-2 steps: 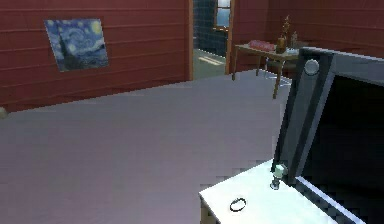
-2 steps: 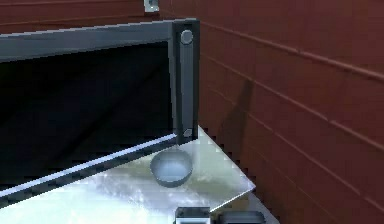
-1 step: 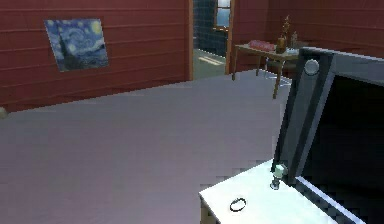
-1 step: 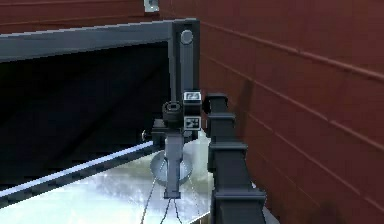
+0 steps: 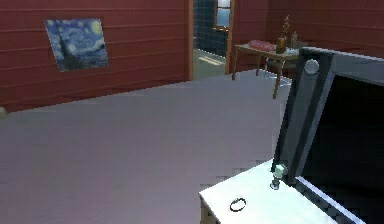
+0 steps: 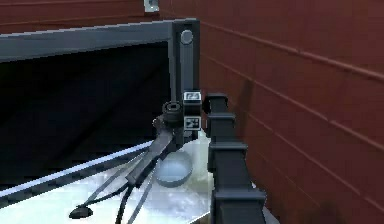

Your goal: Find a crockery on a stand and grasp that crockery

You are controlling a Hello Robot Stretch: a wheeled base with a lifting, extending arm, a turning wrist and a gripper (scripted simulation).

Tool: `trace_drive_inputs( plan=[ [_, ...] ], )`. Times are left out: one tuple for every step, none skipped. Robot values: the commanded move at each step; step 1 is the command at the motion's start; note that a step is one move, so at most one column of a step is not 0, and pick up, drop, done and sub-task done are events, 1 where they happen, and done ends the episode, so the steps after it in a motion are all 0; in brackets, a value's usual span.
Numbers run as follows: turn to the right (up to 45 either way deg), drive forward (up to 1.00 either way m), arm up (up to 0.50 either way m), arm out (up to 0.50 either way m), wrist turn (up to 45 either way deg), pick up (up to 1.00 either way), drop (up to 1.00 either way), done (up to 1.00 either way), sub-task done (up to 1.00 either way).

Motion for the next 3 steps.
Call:
trace_drive_inputs(
  plan=[
    [0.0, 0.00, 0.00, 0.00, 45.0, 0.00, 0.00, 0.00, 0.00],
    [0.0, 0.00, 0.00, 0.00, 45.0, 0.00, 0.00, 0.00, 0.00],
    [0.0, 0.00, 0.00, 0.00, 30.0, 0.00, 0.00, 0.00, 0.00]
  ],
)
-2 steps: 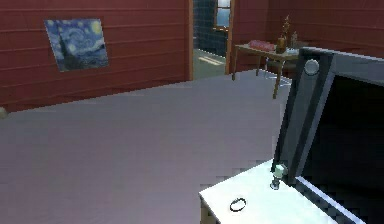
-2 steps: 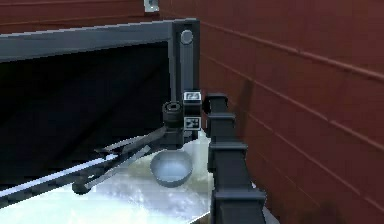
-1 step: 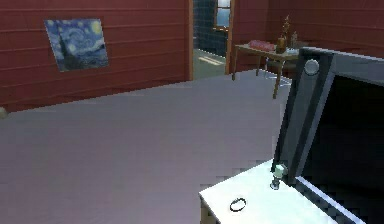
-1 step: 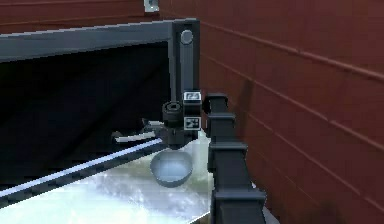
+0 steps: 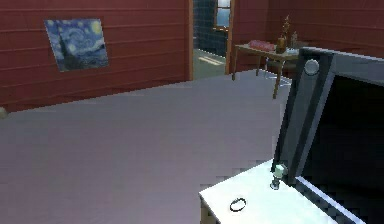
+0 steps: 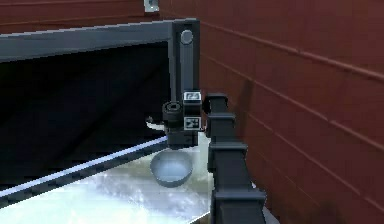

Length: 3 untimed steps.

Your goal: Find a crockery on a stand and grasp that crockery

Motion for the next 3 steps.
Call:
trace_drive_inputs(
  plan=[
    [0.0, 0.00, -0.30, 0.00, 0.0, 0.00, 0.00, 0.00, 0.00],
    [0.0, 0.00, 0.00, 0.00, 0.0, 1.00, 0.00, 0.00, 0.00],
    [0.0, 0.00, 0.10, 0.00, 0.0, 0.00, 0.00, 0.00, 0.00]
  ],
)
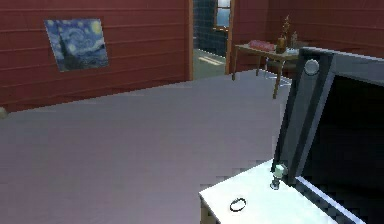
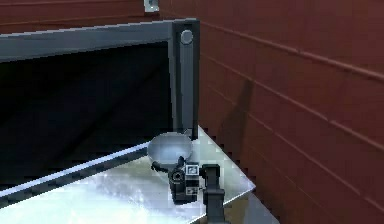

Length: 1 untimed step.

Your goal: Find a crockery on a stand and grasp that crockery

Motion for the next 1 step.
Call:
trace_drive_inputs(
  plan=[
    [0.0, 0.00, 0.00, 0.00, 0.0, 0.00, 0.00, 1.00, 0.00]
  ],
)
